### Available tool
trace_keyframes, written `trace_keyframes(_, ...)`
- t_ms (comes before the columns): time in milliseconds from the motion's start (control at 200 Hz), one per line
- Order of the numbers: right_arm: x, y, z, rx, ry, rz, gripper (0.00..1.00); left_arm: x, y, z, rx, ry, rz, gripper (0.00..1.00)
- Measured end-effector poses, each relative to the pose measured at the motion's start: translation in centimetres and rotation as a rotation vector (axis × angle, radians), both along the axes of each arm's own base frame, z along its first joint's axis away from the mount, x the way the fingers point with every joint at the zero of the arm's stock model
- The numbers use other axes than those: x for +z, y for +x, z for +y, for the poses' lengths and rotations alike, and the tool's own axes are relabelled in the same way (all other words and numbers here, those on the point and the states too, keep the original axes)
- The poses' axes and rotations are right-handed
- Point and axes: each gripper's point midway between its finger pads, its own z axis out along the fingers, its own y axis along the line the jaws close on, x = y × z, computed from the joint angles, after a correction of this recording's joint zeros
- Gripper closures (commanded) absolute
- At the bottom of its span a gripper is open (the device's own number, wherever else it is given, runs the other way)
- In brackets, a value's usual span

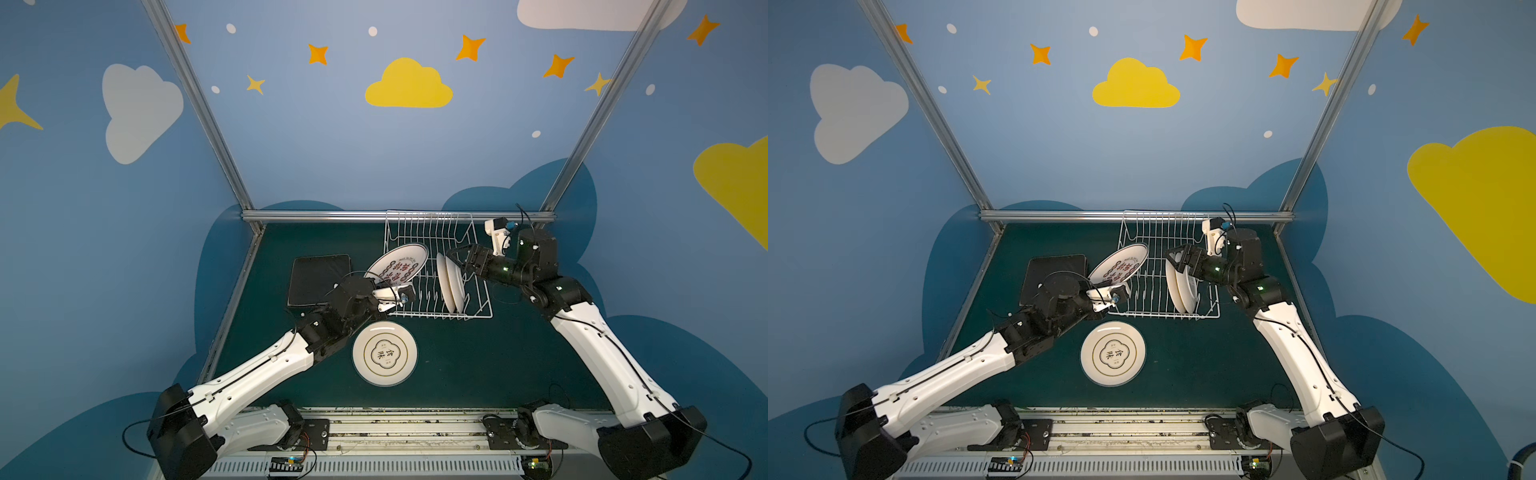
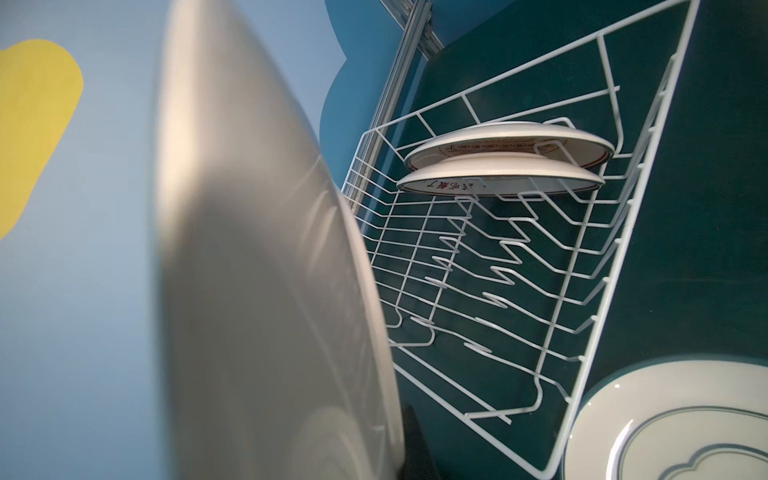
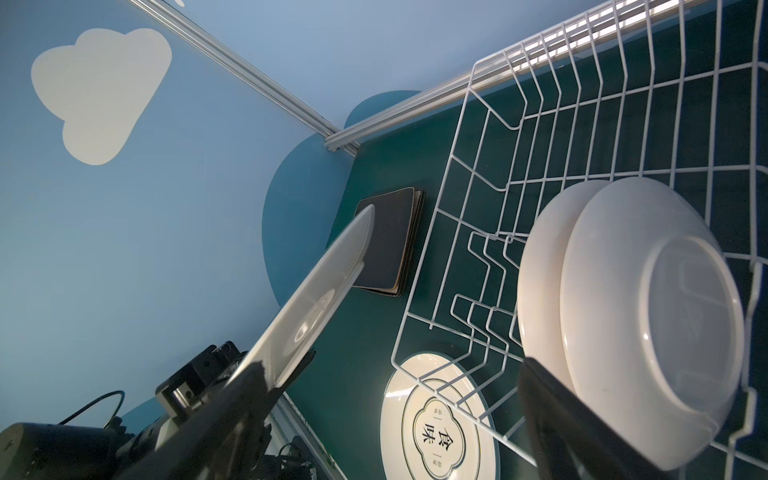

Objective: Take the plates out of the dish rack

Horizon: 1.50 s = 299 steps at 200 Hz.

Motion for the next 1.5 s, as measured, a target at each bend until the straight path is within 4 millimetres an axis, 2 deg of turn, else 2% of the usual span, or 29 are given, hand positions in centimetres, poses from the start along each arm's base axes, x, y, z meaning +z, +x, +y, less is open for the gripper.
trace_keyframes(315,-1.0,0.1,0.9,0.048,0.021,0.048,0.08,-1.0,0.1,-1.9,-0.025,0.138,-0.09,0.97)
trace_keyframes(546,-1.8,0.2,1.7,0.078,0.041,0.095,0.15,-1.2,0.4,-3.1,-0.03,0.161,-0.13,0.97)
trace_keyframes(751,-3.8,0.2,3.2,0.124,0.071,0.204,0.31,-1.8,0.4,-4.6,-0.046,0.188,-0.162,0.97)
trace_keyframes(961,-5.9,0.1,4.5,0.16,0.088,0.313,0.42,-2.2,0.6,-5.5,-0.046,0.222,-0.196,0.97)
trace_keyframes(1146,-5.7,-0.1,5.1,0.178,0.106,0.34,0.58,-1.7,0.7,-5.6,-0.034,0.207,-0.214,0.97)
trace_keyframes(1327,-5.8,-0.2,5.3,0.168,0.12,0.382,0.8,-1.7,0.8,-5.6,-0.023,0.238,-0.234,0.96)
trace_keyframes(1412,-6.5,-0.2,5.1,0.142,0.12,0.431,0.87,-1.8,0.7,-5.4,-0.021,0.275,-0.25,0.94)
trace_keyframes(1497,-6.8,-0.2,5.1,0.127,0.129,0.463,0.93,-2.0,0.7,-5.4,-0.02,0.291,-0.254,0.88)
